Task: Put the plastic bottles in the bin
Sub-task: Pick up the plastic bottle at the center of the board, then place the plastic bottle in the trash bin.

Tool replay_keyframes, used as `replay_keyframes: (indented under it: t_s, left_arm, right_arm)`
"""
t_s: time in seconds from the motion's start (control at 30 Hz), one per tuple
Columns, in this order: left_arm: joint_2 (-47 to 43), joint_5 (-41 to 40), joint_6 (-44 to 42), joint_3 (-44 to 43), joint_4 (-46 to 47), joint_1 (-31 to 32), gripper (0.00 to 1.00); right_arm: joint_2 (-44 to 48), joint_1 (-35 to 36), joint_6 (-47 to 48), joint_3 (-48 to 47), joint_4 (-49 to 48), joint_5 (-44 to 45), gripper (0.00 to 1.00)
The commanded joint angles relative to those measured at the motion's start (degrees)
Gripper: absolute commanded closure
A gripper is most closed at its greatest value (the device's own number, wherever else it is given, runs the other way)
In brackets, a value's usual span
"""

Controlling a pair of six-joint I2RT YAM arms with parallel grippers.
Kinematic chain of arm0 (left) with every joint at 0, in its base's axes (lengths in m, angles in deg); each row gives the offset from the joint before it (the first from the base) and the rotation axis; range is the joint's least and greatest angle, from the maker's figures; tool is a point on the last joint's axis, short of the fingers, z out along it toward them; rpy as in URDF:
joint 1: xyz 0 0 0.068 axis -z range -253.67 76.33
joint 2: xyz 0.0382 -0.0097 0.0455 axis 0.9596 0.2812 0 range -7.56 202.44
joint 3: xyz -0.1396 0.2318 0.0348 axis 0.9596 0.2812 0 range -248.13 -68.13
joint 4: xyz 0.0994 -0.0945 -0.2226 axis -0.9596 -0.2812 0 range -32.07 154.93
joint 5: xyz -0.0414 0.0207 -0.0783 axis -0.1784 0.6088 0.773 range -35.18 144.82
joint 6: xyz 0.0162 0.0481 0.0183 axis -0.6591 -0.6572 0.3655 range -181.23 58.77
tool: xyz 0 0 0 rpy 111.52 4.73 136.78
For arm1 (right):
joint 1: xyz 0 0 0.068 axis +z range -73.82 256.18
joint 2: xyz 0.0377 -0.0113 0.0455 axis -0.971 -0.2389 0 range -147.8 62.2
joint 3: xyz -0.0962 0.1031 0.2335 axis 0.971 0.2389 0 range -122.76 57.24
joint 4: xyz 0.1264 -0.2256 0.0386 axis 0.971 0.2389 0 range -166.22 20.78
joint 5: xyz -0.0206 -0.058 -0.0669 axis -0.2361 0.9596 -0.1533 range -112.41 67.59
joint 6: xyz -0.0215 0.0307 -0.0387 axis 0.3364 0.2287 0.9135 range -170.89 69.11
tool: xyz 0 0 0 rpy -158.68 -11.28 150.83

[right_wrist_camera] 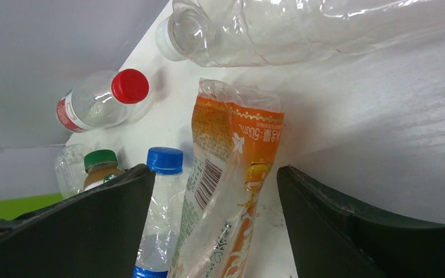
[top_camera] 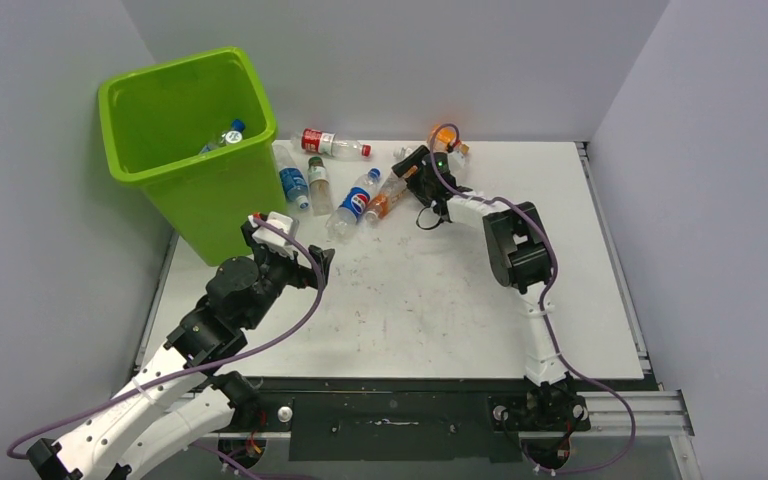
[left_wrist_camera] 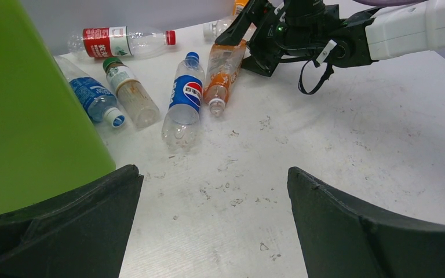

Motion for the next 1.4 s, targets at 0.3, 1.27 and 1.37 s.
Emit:
replay_keyframes:
  t_s: [0.3, 1.27, 1.37]
  left_arm:
    - [-0.96, -1.45, -0.77, -0.17, 2.98, 0.26, 0.04]
    - [4.26, 30.9, 26.17, 8.75, 32.08, 0.75, 0.04]
    - [8.91, 39.04, 36.91, 14.18, 48.98, 1.28, 0.04]
  right_arm:
    - [2.91, -0.83, -1.0, 10.21, -4.25, -1.15, 0.74]
    - [74.19, 1.62, 4.91, 74.03, -49.21, -27.93, 0.95]
    - [79.99, 3.65, 4.18, 76.37, -50.98, -26.76, 0.95]
